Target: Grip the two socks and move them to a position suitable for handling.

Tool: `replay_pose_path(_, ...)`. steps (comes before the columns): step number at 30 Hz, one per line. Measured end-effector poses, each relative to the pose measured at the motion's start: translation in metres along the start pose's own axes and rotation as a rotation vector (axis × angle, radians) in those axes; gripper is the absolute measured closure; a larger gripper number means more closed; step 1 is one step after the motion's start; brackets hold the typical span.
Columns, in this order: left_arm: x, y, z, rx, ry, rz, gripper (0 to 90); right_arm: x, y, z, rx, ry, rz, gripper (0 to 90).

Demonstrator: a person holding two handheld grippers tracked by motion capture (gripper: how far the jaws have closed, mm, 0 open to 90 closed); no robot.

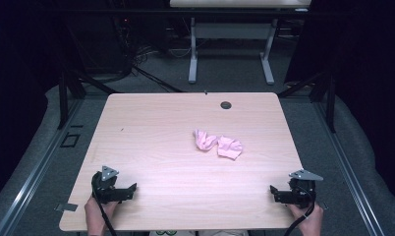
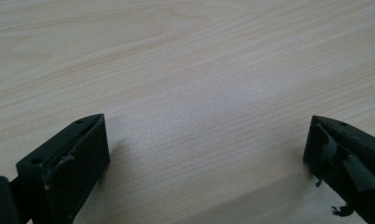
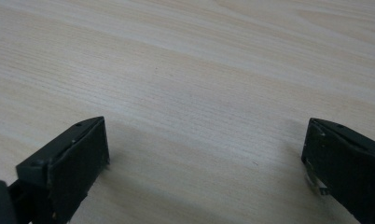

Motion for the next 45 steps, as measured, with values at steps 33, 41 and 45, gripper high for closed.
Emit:
replay_pose_path(33,0.000,0.001,0.000,-0.013,-0.002,-0.021,0.7,-0.043,0.039,-0.004,-0.124,0.091,-0.096,0.0)
replay_pose_path(41,0.000,0.002,0.000,-0.013,0.000,-0.019,0.7,-0.086,0.071,0.004,-0.172,0.110,-0.188,0.1)
replay_pose_path(45,0.000,0.002,0.000,-0.012,0.001,-0.019,0.7,-0.106,0.082,0.012,-0.197,0.136,-0.221,1.5)
Point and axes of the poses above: each handheld gripper's, and its own axes: z roughly forward along the jaws, x roughly out of its underside, y roughly to its left, the point moved 10 cm from there along z, roughly forward along the jaws, and after that the axes turned 9 degrees about y, right-handed, at the moved point
